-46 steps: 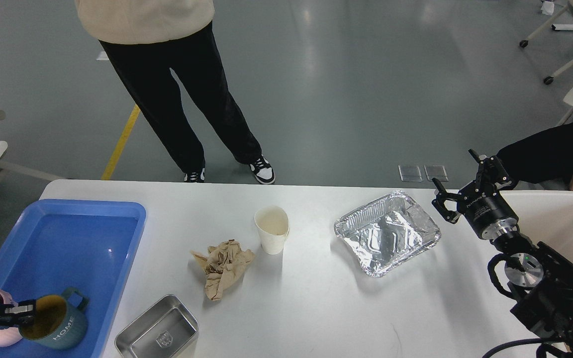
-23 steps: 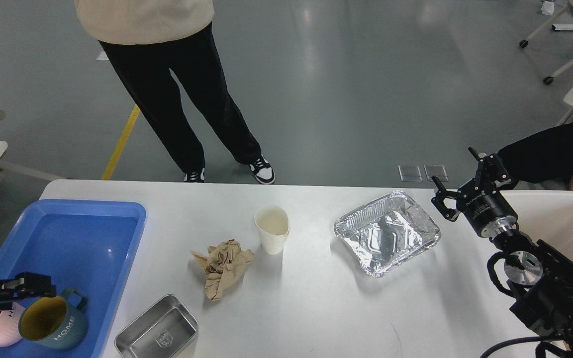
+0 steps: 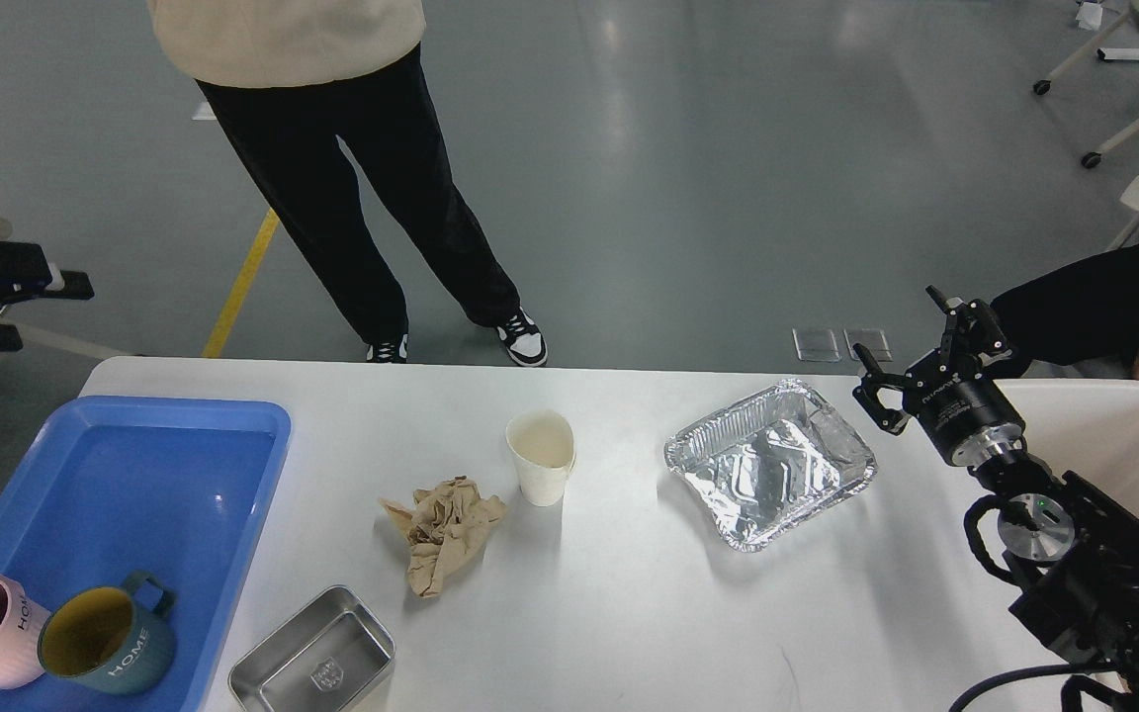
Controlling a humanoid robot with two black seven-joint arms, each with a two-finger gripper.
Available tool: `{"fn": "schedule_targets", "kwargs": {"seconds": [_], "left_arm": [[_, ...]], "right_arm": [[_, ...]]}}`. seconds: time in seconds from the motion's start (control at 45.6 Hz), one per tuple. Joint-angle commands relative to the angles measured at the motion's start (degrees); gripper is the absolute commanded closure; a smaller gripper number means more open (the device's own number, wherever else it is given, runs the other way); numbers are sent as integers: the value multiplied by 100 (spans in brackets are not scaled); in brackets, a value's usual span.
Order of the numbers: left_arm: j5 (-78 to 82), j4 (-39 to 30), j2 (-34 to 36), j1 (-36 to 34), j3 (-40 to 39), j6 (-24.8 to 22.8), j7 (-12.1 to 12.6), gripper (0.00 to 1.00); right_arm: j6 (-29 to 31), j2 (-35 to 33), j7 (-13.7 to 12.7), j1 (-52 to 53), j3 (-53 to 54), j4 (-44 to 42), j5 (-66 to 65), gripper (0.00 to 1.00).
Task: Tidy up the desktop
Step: 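Raise the left gripper away from the blue tray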
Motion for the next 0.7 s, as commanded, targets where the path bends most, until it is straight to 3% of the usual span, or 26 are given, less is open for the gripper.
{"fn": "schedule_targets", "kwargs": {"seconds": [0.0, 0.088, 0.219, 0.395, 0.461, 0.68], "left_arm": [[-426, 125, -328, -383, 8, 1, 12, 4], [-453, 345, -635, -375, 25, 42, 21, 4], [-287, 705, -1127, -296, 104, 534, 29, 4], [250, 890, -2076, -260, 350, 2176, 21, 4], [259, 881, -2279, -190, 359, 2590, 29, 3], [276, 688, -1920, 108, 386, 2557, 56, 3]], "right_arm": [[0, -9, 0, -2, 0, 0, 0, 0], [0, -18, 0, -2, -8, 0, 0, 0], [0, -27, -9, -2, -8, 0, 0, 0], [-8, -27, 0, -2, -8, 0, -9, 0], [-8, -35, -9, -11, -8, 0, -9, 0], [-8, -53, -9, -2, -17, 0, -9, 0]]}}
